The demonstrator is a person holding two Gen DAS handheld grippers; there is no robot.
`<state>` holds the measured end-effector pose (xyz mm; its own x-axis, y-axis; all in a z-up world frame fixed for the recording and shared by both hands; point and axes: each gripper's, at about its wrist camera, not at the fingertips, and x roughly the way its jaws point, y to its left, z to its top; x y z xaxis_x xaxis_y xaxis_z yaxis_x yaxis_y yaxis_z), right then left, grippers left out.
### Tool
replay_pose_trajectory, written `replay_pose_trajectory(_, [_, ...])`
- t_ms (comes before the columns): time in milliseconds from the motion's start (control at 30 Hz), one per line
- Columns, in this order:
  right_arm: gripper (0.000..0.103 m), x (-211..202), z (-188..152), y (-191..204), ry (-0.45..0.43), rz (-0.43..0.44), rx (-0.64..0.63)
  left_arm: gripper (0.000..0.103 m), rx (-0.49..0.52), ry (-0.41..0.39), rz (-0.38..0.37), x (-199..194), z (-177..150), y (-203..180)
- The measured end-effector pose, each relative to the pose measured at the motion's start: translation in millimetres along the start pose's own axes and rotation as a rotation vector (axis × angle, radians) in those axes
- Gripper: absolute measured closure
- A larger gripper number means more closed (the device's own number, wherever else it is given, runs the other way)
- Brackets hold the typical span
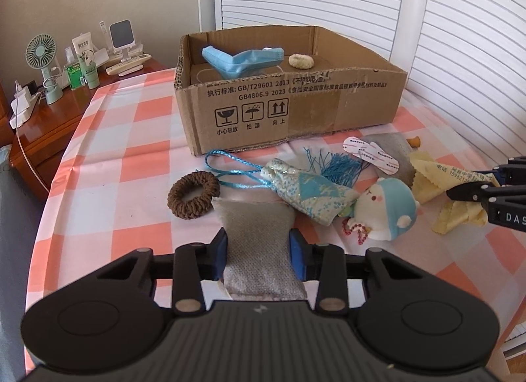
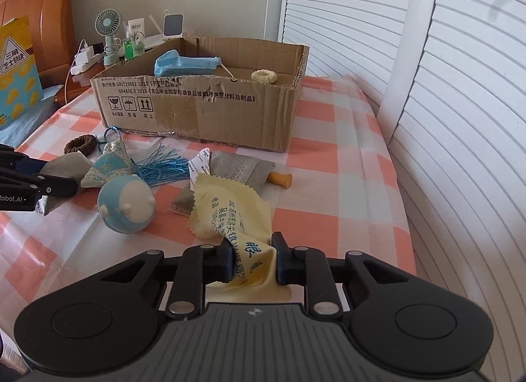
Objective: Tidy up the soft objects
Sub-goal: 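Grasp the grey sachet with the left gripper while the right gripper grasps the yellow cloth, then carry the grey sachet into the box with the left gripper while the right gripper holds the yellow cloth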
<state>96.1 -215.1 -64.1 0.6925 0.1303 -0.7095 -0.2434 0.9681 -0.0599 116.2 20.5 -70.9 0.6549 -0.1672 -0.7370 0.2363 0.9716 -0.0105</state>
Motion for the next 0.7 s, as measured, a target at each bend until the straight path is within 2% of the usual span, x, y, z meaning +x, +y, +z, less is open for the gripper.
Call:
replay_pose_trajectory(167, [0.082,-12,2,1,-0.016,-0.001,-0.014,0.067,0.026,0.011,-0.024,-10,0,3])
replay_pose_trajectory(400, [0.082,-27,6,4,-0.036,-0.010,-0.046,0.067,0.073,0.002,-0.035,-30,3,4])
replay_pose_trajectory(700, [0.082,-44,16,7,-0.066,-0.006,-0.079,0.067,0.112,-0.010,-0.086,-52,12,5])
